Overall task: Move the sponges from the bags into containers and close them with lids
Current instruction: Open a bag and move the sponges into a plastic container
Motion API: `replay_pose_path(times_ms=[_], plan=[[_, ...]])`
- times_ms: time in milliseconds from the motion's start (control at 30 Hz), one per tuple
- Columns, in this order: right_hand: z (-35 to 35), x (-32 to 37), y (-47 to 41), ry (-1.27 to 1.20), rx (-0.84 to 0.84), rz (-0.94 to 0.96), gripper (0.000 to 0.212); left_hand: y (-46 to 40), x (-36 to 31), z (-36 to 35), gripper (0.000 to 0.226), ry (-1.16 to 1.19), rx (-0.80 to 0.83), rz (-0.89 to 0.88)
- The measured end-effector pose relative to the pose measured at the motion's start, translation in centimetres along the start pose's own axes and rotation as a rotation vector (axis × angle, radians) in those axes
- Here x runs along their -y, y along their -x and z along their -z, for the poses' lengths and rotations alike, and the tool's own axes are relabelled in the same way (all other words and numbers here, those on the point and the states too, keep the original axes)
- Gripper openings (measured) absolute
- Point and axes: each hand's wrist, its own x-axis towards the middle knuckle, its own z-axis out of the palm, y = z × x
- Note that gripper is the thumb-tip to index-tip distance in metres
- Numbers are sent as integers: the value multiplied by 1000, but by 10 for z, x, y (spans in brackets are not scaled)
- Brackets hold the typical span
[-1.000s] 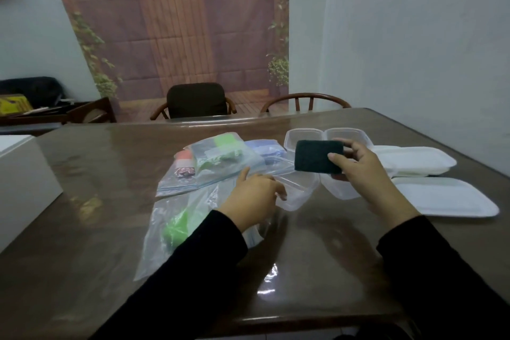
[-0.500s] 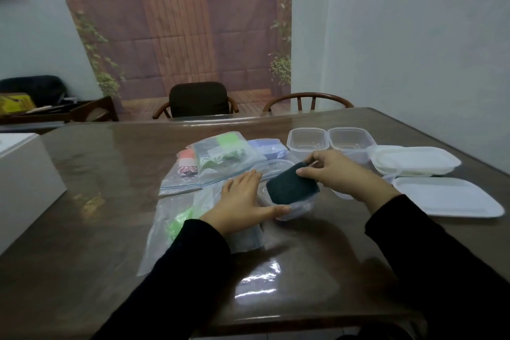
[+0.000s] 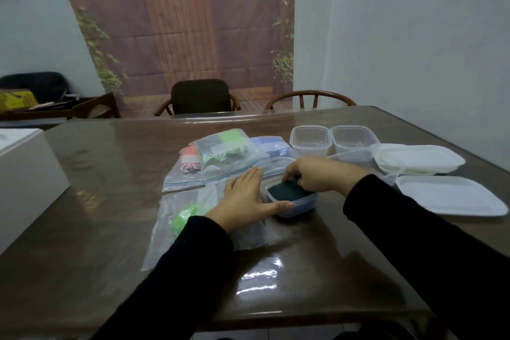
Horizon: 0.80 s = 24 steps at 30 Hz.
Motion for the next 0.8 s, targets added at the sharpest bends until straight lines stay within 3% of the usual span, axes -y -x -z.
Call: replay_pose_path(times_ms=[167, 400, 500, 633, 700, 800], plan=[[-11, -7, -1, -163, 21, 93, 35, -2, 3, -1, 104, -10, -8, 0], [-18, -7, -7, -227, 4, 39, 32, 3, 1, 0, 101, -61, -38, -7], [-17, -3, 1, -246, -191, 26, 29, 18, -1, 13, 89, -40, -120, -8], [-13, 11, 22, -467, -510, 136, 17, 42, 25, 38, 62, 100, -255, 23], [-11, 25, 33, -585, -519, 192, 12, 49, 50, 46, 48, 203, -378, 98], [-21, 40, 31, -757, -379, 124, 13, 48, 89, 48, 38, 266, -519, 301]])
